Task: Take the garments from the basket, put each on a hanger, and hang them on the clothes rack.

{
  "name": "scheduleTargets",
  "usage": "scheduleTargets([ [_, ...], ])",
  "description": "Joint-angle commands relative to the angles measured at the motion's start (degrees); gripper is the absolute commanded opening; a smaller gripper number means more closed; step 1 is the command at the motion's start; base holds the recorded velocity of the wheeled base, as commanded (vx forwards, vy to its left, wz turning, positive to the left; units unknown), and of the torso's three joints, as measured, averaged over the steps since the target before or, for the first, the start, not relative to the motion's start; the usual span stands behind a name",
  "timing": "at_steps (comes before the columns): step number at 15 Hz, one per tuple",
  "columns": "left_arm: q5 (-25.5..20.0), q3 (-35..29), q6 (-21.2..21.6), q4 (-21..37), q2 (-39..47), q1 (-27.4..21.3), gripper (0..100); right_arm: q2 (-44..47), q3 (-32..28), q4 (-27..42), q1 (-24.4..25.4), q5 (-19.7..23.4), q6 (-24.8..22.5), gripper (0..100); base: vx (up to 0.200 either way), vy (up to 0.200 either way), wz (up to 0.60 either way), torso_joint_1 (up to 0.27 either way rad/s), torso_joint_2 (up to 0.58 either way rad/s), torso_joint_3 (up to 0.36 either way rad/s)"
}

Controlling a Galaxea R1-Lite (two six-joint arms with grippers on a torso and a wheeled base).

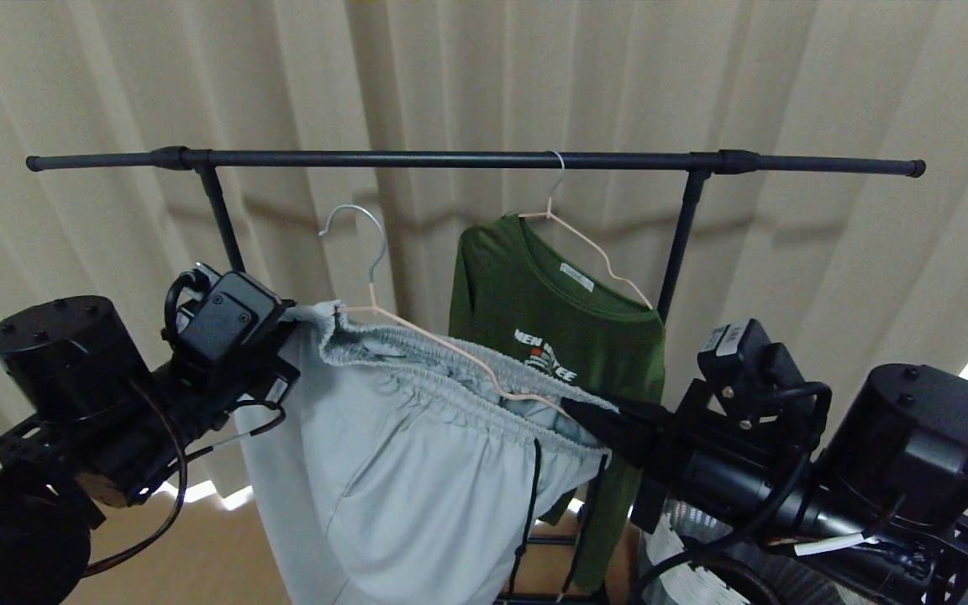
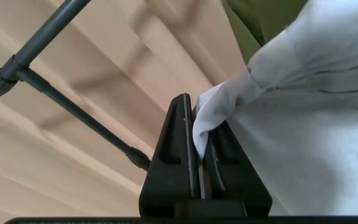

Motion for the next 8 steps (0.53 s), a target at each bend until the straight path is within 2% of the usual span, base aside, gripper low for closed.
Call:
scheduleTargets([
  [1,-0.1,0.1,0.0,-0.1,0.3,-0.3,0,-0.1,0.5,0.0,0.4,0.1,0.0,0,0.0,0.0,0.0,0.0,0.0,0.0],
  [2,-0.2,0.1,0.0,-0.1,0.3,-0.3,0,-0.3,0.6,0.7,0.4,0.0,-0.1,0,0.0,0.0,0.0,0.0,0.0,0.0],
  [3,-0.1,0.2,0.0,-0.1,0.3,-0.3,0,-0.8,0.5,1.9,0.3,0.0,-0.1,100,0.0,0.0,0.0,0.0,0.0,0.0],
  [5,-0.1,0.3,1.6,-0.2,0.9,0.5,0,-2.2,0.2,2.7,0.3,0.0,-0.1,100,0.0,0.0,0.0,0.0,0.0,0.0],
  [7,-0.5,0.4,6.3,-0.5,1.5,1.2,0,-3.0,0.0,2.9,0.3,-0.1,-0.1,100,0.0,0.0,0.0,0.0,0.0,0.0],
  [8,-0.5,0.2,6.2,-0.6,1.6,1.1,0,-3.3,0.6,2.9,0.2,-0.1,-0.2,100,0.0,0.0,0.0,0.0,0.0,0.0],
])
